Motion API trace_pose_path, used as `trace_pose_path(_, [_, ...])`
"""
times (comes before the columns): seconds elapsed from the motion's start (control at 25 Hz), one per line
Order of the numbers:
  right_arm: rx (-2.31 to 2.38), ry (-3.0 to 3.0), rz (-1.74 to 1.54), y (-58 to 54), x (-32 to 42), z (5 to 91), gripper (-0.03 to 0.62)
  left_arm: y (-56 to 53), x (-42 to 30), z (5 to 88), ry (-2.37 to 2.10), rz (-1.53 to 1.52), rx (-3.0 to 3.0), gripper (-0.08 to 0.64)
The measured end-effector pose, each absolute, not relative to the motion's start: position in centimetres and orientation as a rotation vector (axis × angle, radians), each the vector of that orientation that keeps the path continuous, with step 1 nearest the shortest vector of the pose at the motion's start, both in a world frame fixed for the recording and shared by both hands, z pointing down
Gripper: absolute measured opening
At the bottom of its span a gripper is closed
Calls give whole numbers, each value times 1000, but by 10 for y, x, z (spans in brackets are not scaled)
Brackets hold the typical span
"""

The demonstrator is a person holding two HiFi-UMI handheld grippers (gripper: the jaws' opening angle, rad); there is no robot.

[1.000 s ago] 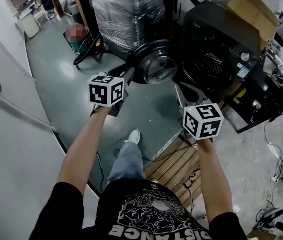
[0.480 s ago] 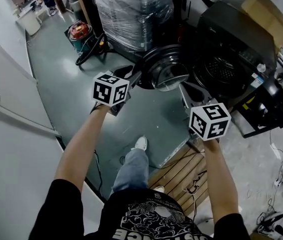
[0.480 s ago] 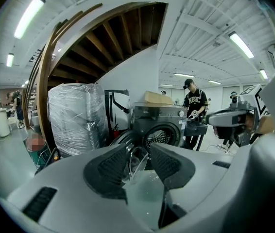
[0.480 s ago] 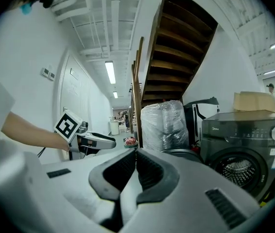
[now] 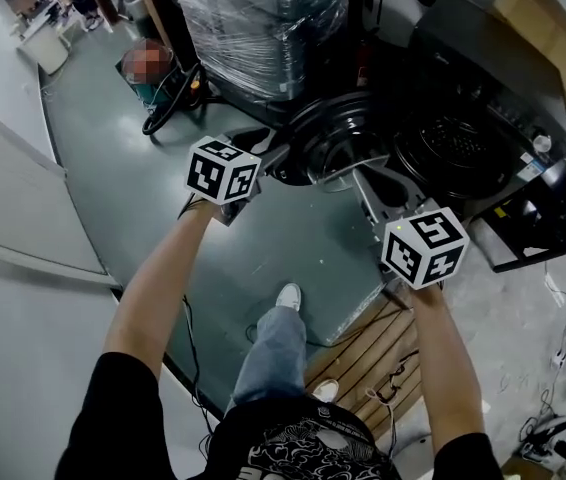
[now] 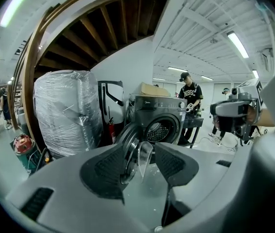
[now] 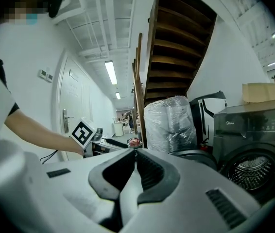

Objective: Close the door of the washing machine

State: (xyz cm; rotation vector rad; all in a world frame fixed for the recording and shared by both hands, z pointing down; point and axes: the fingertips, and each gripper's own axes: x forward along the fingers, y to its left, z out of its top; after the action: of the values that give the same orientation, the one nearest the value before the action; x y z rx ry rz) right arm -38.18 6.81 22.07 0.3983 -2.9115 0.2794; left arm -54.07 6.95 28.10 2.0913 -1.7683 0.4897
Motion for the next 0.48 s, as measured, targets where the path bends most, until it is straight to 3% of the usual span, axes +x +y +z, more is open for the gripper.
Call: trace_pose_path(0.48, [451, -2871, 356, 3, -430, 261, 23, 0, -599, 362, -1588, 562, 2123, 229])
